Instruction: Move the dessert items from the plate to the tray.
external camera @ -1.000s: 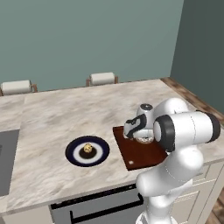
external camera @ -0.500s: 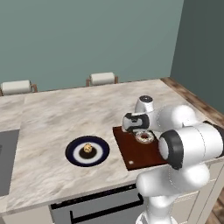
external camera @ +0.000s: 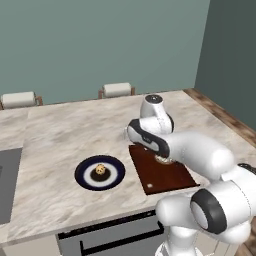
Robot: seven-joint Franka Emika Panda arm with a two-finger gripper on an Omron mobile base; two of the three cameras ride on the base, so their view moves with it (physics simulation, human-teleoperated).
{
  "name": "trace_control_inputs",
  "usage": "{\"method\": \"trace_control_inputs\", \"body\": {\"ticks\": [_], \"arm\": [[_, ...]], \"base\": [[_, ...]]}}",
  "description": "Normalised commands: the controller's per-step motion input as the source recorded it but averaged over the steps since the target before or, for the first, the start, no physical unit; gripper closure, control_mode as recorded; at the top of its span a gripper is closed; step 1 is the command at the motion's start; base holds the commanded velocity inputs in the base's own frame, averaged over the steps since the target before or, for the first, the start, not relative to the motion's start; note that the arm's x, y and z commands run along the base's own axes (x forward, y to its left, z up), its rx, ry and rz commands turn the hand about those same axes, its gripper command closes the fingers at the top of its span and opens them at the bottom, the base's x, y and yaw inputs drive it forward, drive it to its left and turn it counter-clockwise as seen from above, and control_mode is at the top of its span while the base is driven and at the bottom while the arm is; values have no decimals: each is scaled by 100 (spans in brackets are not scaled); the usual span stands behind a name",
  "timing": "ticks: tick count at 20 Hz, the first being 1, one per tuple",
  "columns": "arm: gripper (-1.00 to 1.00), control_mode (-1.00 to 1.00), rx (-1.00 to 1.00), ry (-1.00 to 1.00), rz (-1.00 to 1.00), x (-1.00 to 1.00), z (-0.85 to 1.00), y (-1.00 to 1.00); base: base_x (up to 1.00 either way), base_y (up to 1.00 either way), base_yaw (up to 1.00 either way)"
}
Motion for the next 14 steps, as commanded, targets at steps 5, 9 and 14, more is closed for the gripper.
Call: {"method": "trace_control_inputs", "body": {"ticks": [5, 9, 14], "arm": [[-100, -100, 0, 4, 3, -27, 47, 99], [-100, -100, -5, 2, 2, 16, -10, 99], [-100, -100, -6, 6, 0, 24, -35, 93]], "base": [[0, 0, 0], [0, 0, 0], [0, 0, 0]]}}
